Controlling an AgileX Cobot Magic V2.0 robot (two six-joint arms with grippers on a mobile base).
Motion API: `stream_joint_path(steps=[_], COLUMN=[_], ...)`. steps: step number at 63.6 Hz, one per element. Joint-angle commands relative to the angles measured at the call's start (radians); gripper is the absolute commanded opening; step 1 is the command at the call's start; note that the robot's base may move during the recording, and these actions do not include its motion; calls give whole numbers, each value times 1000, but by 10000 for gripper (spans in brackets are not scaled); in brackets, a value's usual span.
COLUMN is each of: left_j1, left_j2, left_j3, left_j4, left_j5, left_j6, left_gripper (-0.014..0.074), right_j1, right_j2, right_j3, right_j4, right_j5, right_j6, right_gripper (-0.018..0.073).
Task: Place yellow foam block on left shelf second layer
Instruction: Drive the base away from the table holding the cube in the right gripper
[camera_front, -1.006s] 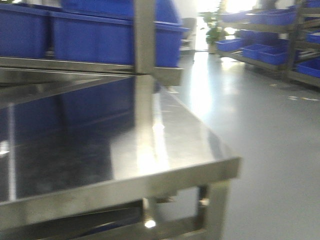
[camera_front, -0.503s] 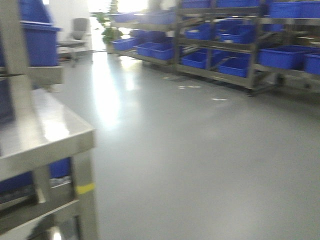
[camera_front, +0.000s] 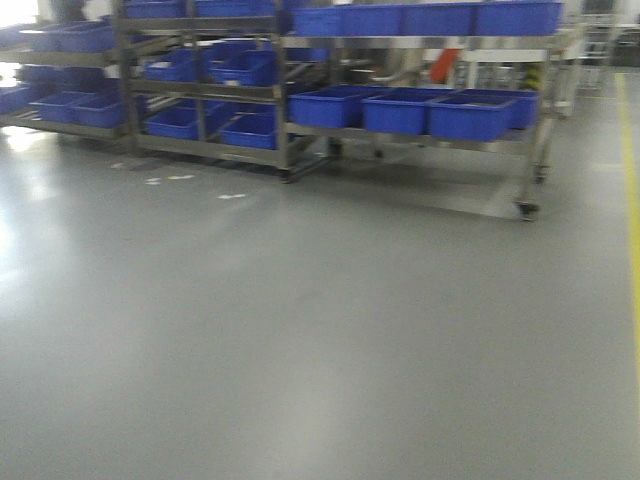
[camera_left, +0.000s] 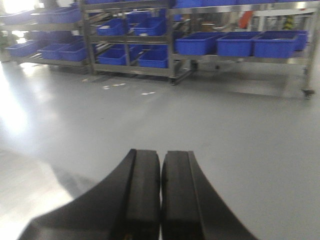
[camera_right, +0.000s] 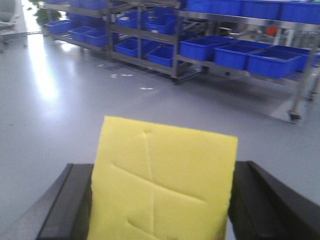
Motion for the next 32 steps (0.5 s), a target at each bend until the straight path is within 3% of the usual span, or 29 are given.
stream_joint_path(steps=[1,32], left_j1=[-8,-8], left_j2=[-8,-8], left_j3=[26,26], left_j4=[-3,-3], left_j5=[-88,-88], left_j6=[-4,-4], left_gripper=[136,136], right_j1=[-8,-8], right_j2=[16,16], right_j3=[-29,-29], right_j4=[-14,-14], right_j5=[-85,-85], right_j6=[-5,-5], right_gripper=[351,351])
